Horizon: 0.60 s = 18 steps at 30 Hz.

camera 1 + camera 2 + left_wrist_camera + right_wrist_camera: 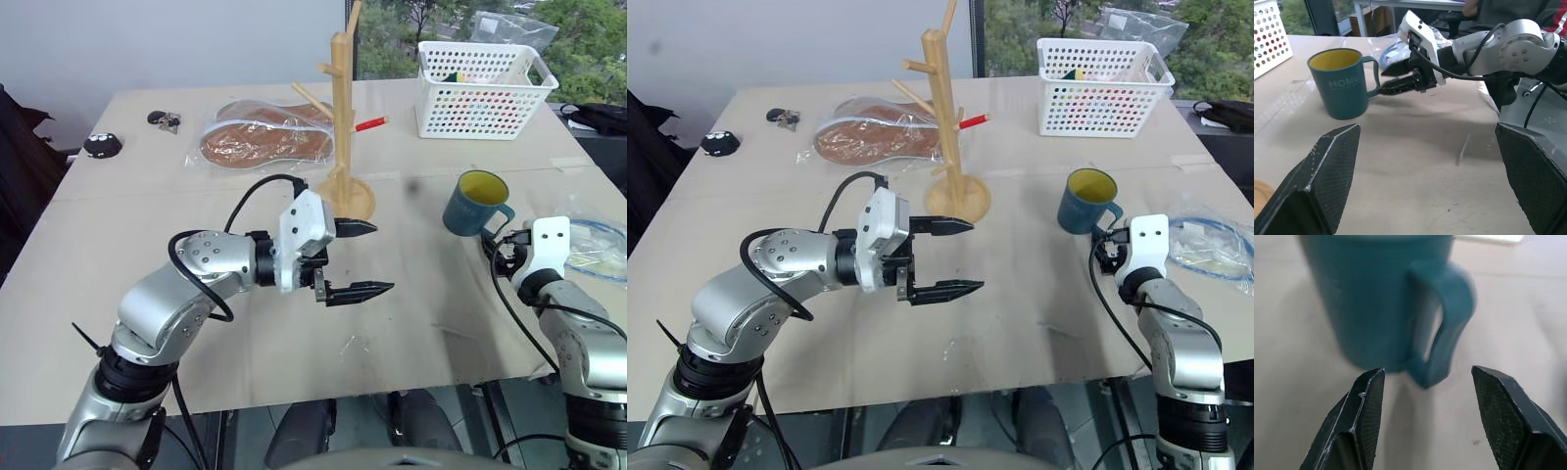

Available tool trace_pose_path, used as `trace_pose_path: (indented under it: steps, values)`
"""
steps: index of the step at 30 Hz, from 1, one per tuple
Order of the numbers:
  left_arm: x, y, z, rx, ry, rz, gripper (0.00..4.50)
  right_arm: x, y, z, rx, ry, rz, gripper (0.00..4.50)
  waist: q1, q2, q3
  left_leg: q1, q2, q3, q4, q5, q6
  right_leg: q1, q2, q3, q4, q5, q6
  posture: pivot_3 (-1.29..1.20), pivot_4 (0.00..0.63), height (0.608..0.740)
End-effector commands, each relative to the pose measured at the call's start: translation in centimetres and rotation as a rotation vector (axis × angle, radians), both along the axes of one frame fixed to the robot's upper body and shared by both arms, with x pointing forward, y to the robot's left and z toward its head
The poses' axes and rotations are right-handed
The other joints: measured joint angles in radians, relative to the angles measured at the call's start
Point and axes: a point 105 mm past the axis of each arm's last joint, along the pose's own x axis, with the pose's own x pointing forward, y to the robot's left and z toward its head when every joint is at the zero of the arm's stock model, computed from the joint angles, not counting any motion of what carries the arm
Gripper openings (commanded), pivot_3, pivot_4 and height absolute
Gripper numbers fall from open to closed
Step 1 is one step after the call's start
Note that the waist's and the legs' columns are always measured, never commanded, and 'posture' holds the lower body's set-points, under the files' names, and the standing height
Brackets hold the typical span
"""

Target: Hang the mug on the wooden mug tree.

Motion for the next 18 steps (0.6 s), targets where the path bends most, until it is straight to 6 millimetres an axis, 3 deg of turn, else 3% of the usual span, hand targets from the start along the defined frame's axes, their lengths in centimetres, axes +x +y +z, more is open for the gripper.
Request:
trace_pose_path:
  steps: [1, 12, 18]
  values:
    - [-0.2, -0.3, 0.9, -0.011, -0.044, -0.003, 4.50, 0.8, -0.2, 1.2, -0.019, -0.064, -0.028, 2.79, -0.001, 0.000, 0.000, 0.000, 0.000, 0.000, 0.000, 0.000, 0.000, 0.000, 0.000, 0.000, 0.001, 0.000, 0.000, 0.00, 0.150, 0.740]
    - [0.5, 0.0, 1.0, -0.004, -0.072, 0.048, 4.50, 2.3, -0.8, 1.2, -0.026, -0.096, -0.052, 2.79, -0.003, 0.000, 0.000, 0.000, 0.000, 0.000, 0.000, 0.000, 0.000, 0.000, 0.000, 0.000, 0.001, 0.000, 0.000, 0.00, 0.150, 0.740]
    - [2.3, 0.5, 0.8, 0.040, -0.124, 0.188, 4.50, 2.6, -0.8, 1.0, -0.026, -0.098, -0.046, 2.79, -0.003, 0.000, 0.000, 0.001, 0.000, 0.000, 0.000, 0.000, 0.000, 0.000, 0.000, 0.000, 0.002, 0.000, 0.000, 0.00, 0.150, 0.740]
